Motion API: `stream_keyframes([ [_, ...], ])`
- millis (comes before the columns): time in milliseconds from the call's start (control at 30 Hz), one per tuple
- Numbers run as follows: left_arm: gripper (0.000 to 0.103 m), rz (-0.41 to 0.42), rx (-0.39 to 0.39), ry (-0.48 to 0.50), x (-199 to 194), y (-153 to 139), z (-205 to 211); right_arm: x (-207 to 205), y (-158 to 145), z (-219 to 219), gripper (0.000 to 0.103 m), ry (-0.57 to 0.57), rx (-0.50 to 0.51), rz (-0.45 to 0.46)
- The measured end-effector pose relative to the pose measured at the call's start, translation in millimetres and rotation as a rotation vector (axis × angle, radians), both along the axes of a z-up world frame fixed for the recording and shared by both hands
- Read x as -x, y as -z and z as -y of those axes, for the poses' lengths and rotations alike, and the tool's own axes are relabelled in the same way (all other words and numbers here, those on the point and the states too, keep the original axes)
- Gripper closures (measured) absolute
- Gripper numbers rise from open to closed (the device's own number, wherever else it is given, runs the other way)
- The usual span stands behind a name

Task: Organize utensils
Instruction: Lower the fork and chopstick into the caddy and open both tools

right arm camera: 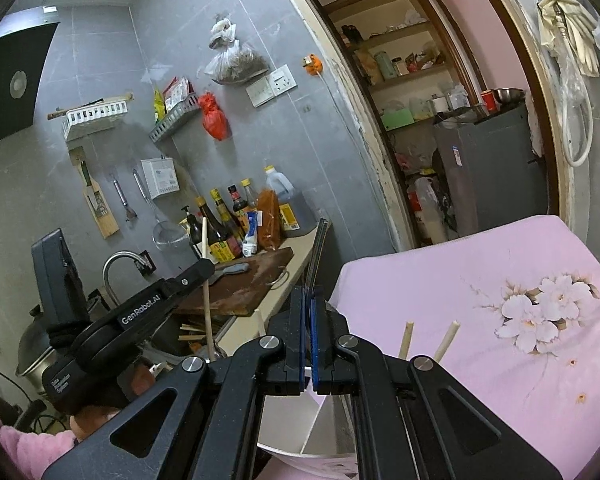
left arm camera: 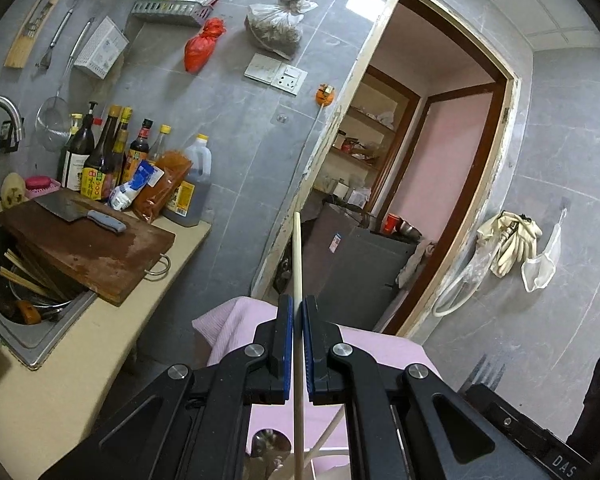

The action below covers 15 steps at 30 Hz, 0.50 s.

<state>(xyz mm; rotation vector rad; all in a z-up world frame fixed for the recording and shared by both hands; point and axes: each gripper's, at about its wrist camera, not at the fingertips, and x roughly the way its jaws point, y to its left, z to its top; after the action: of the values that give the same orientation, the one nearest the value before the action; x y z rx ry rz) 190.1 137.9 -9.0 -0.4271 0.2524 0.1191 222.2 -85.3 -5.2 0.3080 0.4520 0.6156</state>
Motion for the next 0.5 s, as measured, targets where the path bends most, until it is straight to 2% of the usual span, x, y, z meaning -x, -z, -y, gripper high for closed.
stream_keyframes([
  [267,0.098,0.036,-0.072,-0.03,5,3,16,-1,2,0,0.1,0.001,-0.001,-0.006],
  [500,0.098,0.053,-0.079,-0.059,4,7,17,0,4,1,0.1,-0.001,0.001,-0.006],
])
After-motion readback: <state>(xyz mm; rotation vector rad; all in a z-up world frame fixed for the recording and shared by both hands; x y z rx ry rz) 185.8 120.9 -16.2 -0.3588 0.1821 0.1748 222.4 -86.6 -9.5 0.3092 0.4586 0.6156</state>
